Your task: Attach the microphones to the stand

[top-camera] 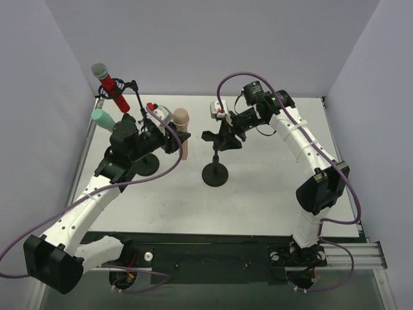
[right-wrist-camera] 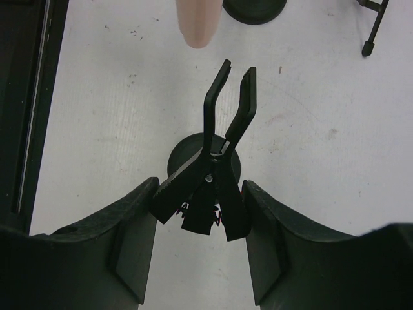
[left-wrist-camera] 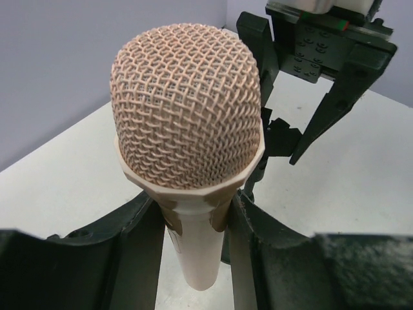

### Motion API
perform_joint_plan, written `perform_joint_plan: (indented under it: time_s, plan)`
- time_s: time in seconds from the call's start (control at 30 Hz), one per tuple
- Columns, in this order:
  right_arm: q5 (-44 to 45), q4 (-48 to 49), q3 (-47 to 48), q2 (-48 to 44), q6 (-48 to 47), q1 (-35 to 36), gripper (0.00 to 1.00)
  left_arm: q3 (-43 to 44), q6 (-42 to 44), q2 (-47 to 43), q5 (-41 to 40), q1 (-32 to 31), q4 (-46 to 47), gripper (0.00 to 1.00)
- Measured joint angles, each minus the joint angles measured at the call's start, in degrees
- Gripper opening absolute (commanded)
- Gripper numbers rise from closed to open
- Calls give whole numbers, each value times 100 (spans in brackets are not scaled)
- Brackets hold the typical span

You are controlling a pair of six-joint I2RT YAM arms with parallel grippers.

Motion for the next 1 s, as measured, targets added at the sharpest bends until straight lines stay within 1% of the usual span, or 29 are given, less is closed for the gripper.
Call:
perform_joint_plan:
  time_s: [0.03,0.07,0.17,0.2,0.23,0.3,0.37,0.53,0.7,0.77,0.83,0.9,0.93,0.97,1.0]
  plan:
    - [-9,-7,0,0,-11,-2,5,2,-81,122,85,52,114,0]
    - [-20,-15,0,0,-20,-2,8,2,-127,221,181,94,197,0]
    - [-39,-33,0,0,-28,-2,48,11,-258,448,494,131,439,0]
    - [-44,-33,0,0,-22,-2,56,46,-284,516,610,138,481,0]
    - [-46,-33,0,0,-9,-2,66,98,-308,579,702,138,498,0]
    - [-79,-55,0,0,59,-2,73,280,-374,737,911,138,581,0]
    - [-92,-72,0,0,114,-2,73,393,-402,822,1027,140,673,0]
    - [-107,17,-15,0,389,-2,69,442,-417,846,1189,140,822,0]
    - [-105,315,-105,-2,785,4,65,444,-411,852,1233,140,822,0]
    - [-98,455,-170,-2,933,13,60,446,-393,866,1237,140,820,0]
    - [-74,581,-245,-2,1078,31,51,459,-372,887,1237,140,813,0]
    - [-68,671,-304,-4,1185,48,33,470,-352,898,1235,140,785,0]
    - [-66,704,-321,-4,1220,48,15,476,-339,898,1235,140,778,0]
    - [-63,754,-334,-15,1226,48,5,479,-317,898,1235,140,776,0]
    - [-31,791,-350,-26,1211,48,0,487,-295,898,1235,140,748,0]
